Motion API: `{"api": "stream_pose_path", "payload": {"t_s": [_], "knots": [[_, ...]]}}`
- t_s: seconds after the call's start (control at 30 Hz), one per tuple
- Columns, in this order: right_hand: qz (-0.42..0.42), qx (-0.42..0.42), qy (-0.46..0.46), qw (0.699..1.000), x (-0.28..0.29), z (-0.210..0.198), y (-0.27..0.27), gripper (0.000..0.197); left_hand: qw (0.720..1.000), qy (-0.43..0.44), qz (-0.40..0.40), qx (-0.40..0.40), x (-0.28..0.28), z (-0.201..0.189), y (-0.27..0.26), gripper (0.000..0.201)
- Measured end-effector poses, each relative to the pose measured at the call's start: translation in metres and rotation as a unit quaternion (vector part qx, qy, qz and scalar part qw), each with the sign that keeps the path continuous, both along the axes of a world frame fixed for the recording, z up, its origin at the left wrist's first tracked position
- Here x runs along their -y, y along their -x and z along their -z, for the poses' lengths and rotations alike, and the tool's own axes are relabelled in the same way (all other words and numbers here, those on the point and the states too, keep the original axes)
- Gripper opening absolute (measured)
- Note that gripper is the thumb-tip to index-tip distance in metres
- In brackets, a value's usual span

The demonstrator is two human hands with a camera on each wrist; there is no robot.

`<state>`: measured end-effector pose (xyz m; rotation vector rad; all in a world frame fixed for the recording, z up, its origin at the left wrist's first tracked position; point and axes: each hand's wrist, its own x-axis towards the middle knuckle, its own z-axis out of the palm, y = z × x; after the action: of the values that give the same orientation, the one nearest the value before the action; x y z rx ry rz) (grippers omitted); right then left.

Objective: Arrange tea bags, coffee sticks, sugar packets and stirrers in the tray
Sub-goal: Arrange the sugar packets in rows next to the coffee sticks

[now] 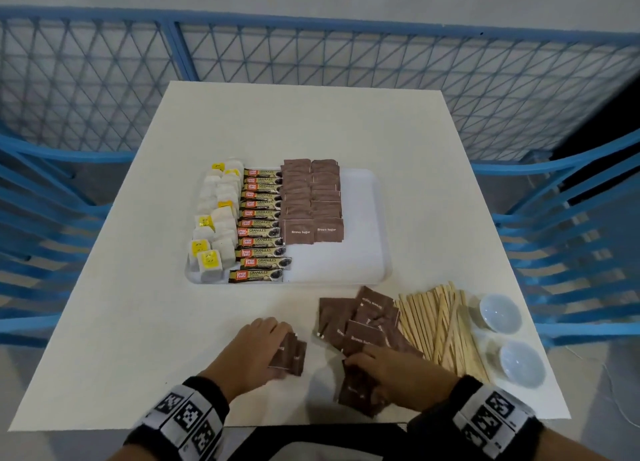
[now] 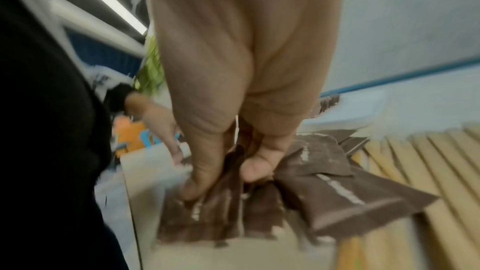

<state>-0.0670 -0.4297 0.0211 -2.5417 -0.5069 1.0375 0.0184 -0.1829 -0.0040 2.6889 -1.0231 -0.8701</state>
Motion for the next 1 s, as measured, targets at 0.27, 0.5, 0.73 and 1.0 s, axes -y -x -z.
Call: {"api": "stream_pose_path", "payload": {"t_s": [0.27, 0.5, 0.73, 1.0], "knots": [[-0.048, 0.142, 0.056, 0.987, -0.011, -0.003, 0.012, 0.036, 0.999, -0.007, 0.020, 0.044, -0.005, -0.005, 0.007, 0.035], [0.044, 0.116, 0.021, 0.992, -0.019, 0.002, 0.010, 0.032, 0.965, 0.147, -0.129, -0.177, -0.010, -0.016, 0.002, 0.016], [0.183, 0.084, -0.120, 0.972, -0.035, -0.014, -0.017, 0.019, 0.906, 0.261, -0.201, -0.266, 0.007, -0.034, -0.004, 0.017], [0.334, 0.103, -0.289, 0.891, -0.056, -0.023, -0.036, 0.038, 0.858, 0.302, -0.213, -0.358, 0.013, -0.045, -0.008, 0.044]]}}
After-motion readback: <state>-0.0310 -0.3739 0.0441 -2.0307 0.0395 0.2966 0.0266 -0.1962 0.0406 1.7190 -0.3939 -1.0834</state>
